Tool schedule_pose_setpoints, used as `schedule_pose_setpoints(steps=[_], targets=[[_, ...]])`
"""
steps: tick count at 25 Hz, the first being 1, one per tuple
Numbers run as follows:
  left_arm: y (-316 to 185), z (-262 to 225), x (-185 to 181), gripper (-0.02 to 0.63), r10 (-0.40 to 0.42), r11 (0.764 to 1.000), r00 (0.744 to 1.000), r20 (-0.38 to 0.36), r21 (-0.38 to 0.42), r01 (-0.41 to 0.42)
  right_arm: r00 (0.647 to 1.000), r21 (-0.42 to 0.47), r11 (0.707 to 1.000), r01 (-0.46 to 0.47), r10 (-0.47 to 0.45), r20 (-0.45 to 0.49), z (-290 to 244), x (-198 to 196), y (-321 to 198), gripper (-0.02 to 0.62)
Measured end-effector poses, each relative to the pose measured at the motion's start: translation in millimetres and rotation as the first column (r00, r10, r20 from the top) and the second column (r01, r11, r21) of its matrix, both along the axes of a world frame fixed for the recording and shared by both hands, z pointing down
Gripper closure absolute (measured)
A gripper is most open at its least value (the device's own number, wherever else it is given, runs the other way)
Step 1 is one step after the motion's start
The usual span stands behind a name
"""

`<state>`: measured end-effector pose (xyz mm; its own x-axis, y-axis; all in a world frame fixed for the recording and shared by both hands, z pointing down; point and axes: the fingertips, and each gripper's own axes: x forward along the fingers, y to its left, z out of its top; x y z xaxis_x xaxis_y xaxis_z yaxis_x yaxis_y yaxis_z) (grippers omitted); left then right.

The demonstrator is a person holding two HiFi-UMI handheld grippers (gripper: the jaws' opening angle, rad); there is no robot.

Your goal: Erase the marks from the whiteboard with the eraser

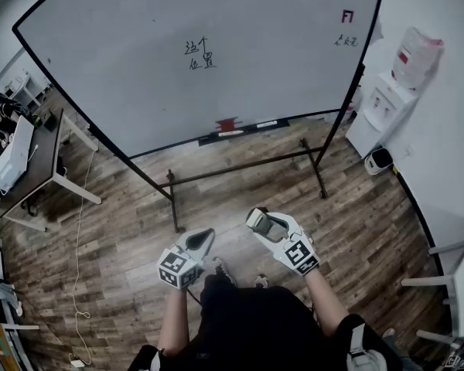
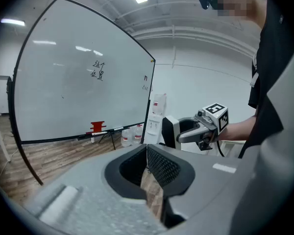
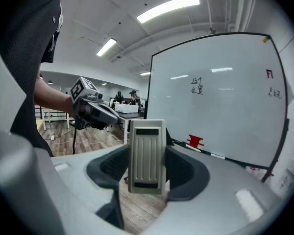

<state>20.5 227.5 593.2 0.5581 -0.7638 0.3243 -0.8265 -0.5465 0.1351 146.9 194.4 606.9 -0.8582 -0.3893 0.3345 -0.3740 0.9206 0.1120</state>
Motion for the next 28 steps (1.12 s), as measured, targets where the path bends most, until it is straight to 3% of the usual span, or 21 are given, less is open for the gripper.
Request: schedule_pose_setpoints(steps=[17, 28], targets=[[10.3, 4.2, 8.8, 0.592, 0.01, 1.0, 1.0, -0.01, 0.002, -0.01, 1.0, -0.038, 0.999, 0.003, -0.003, -0.003, 8.7, 6.0, 16.1, 0.36], [-12.7, 0.0, -31.1, 0.592, -0.009, 1.0, 0.999, -0.037, -0.003, 0.009, 1.0, -0.049, 0.999, -0.01, 0.01, -0.002, 6.1, -27.8, -10.9, 0.36]])
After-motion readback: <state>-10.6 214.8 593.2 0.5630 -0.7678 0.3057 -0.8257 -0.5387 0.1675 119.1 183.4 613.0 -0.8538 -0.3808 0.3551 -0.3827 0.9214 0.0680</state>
